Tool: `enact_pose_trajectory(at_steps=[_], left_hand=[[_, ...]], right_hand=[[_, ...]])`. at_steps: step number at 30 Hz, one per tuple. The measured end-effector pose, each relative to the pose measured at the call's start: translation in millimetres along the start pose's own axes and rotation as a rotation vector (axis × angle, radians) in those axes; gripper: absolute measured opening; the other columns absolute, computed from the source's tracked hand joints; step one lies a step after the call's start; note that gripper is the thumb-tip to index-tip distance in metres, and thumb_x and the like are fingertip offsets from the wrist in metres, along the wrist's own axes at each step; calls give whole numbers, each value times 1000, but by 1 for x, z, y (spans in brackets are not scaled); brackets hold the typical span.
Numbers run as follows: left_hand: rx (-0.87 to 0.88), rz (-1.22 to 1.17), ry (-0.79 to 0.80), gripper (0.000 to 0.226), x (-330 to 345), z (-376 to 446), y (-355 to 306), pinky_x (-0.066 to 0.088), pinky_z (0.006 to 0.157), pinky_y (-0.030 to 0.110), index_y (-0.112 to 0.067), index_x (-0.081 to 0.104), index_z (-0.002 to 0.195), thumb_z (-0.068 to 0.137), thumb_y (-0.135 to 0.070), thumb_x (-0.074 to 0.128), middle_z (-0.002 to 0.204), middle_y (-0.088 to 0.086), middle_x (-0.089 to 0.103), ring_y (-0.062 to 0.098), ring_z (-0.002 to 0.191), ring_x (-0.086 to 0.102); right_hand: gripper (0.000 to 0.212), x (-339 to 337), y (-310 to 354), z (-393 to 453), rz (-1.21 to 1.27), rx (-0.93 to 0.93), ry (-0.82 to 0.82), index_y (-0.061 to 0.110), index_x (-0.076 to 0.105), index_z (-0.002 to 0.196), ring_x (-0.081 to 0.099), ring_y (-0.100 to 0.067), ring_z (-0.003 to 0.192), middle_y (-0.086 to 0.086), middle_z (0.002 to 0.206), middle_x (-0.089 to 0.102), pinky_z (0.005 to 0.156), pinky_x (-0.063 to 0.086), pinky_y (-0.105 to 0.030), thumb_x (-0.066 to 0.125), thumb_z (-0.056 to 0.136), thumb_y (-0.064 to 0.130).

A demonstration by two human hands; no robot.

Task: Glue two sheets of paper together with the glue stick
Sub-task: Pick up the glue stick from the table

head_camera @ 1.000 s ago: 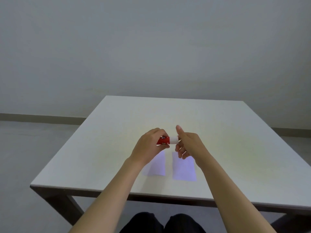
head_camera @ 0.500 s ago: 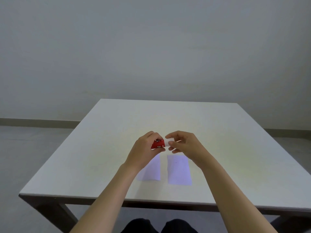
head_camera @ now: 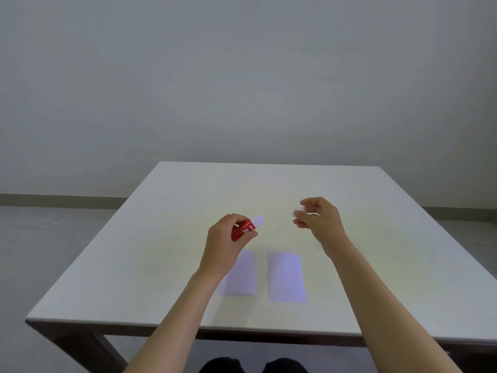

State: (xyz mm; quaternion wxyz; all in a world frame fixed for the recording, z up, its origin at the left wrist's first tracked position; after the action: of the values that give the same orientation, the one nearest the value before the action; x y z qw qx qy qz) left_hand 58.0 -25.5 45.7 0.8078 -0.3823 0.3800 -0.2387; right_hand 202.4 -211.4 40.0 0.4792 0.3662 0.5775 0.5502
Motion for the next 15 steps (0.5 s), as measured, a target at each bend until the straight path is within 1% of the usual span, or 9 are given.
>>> enact_pose_trajectory(at_steps=[2,3,5,8,11,13,15], left_hand=[[-56,-44,-48,16,-3,-5,6,42,65,7,-31,62,83,80,-19,73,83,-12,66,0,73,58],[-81,-62,-68,19,-5,-8,9,42,65,7,-34,60,82,80,-20,72,83,-12,66,-1,72,58],[-151,-131,-98,17,-5,-12,14,43,63,7,-36,61,82,81,-23,71,81,-11,69,0,70,62],[-272,-289,-120,5,2,-20,25,47,60,12,-30,66,88,85,-25,66,76,-13,72,3,74,71],[-346,-419,-132,11,8,-29,33,48,58,15,-21,66,98,90,-26,61,84,-11,69,6,82,73],[-375,-459,-106,11,11,-33,36,47,61,18,-21,65,94,94,-26,55,88,-6,67,8,89,72],[-381,-457,-69,14,13,-36,38,48,63,16,-25,64,92,96,-24,51,90,-5,70,10,92,68]], right_hand=[[17,-16,-18,9,-139,37,-98,4,64,100,63,-24,66,-10,92,65,63,50,-26,64,83,4],[17,-20,-27,11,-217,42,-117,5,66,99,62,-24,70,-11,94,67,62,47,-26,64,83,5],[19,-21,-41,12,-352,29,-104,9,69,99,59,-24,76,-12,98,68,65,41,-24,63,82,5],[25,-15,-61,4,-514,-8,-52,11,68,109,56,-19,81,-12,102,66,71,39,-23,58,86,5],[35,-10,-68,-4,-576,-68,-48,11,63,118,58,-23,89,-14,105,63,76,39,-25,50,87,1],[38,-9,-67,-6,-585,-89,-57,11,61,119,60,-27,92,-14,108,61,76,40,-26,50,85,-1],[42,-9,-66,-8,-580,-76,-49,12,57,124,60,-29,96,-15,116,56,79,43,-29,53,84,-1]])
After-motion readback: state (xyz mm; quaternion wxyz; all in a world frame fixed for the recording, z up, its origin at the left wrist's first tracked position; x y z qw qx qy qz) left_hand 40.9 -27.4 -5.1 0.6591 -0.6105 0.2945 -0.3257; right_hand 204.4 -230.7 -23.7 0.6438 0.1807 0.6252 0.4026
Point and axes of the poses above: each hand's wrist, its own z-axis towards the middle knuckle, its own x-axis out of the palm, y = z × x, the point moved 10 cm from there along z, towards the middle knuckle
